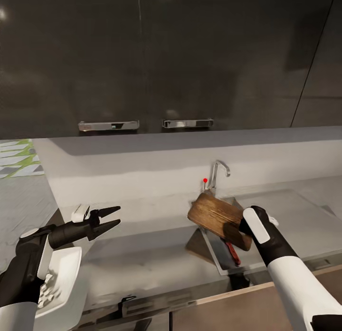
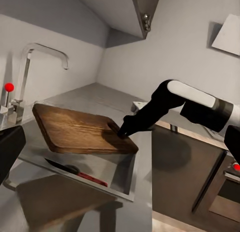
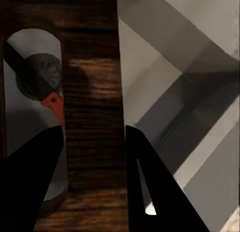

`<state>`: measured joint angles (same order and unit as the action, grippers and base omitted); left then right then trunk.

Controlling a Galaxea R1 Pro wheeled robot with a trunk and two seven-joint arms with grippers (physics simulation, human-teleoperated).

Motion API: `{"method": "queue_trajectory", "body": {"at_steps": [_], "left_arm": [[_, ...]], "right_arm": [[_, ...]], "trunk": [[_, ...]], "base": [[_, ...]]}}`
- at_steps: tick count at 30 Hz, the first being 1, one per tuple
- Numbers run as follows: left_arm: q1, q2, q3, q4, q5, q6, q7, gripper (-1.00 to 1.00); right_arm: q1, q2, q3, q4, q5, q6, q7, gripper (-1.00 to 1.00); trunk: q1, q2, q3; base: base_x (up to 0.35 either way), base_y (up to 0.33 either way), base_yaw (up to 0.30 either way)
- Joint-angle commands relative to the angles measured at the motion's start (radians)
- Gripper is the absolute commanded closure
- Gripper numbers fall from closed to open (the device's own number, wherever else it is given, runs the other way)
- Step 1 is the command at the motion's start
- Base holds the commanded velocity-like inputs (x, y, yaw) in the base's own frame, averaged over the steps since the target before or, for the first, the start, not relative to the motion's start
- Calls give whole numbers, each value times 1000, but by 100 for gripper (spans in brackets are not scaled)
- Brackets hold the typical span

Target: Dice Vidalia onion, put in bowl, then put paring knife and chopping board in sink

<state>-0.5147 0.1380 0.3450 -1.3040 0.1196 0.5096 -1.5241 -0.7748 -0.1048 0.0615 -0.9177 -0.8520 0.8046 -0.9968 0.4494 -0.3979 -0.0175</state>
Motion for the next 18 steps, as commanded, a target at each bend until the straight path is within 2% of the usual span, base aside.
{"method": "queue_trajectory", "body": {"at_steps": [1,8,11,18], "left_arm": [[-1,0,0,0,0,10,-4,-100],[-1,0,0,0,0,10,-4,-100],[-1,0,0,0,0,10,-4,-100],[-1,-1,0,0,0,10,-4,-100]], "right_arm": [[-1,-1,-3,1,-10,-6,-9,100],[-1,6,-62,13,-10,-7,-9,100],[-1,7,-99,45,-10,-7,-9,100],[-1,8,-147,99,-12,-10,-8,100]], "trunk": [[1,-2,-2],[1,-2,-2],[1,-2,-2],[1,-2,-2]], "base": [[0,0,0],[0,0,0],[0,0,0],[0,0,0]]}}
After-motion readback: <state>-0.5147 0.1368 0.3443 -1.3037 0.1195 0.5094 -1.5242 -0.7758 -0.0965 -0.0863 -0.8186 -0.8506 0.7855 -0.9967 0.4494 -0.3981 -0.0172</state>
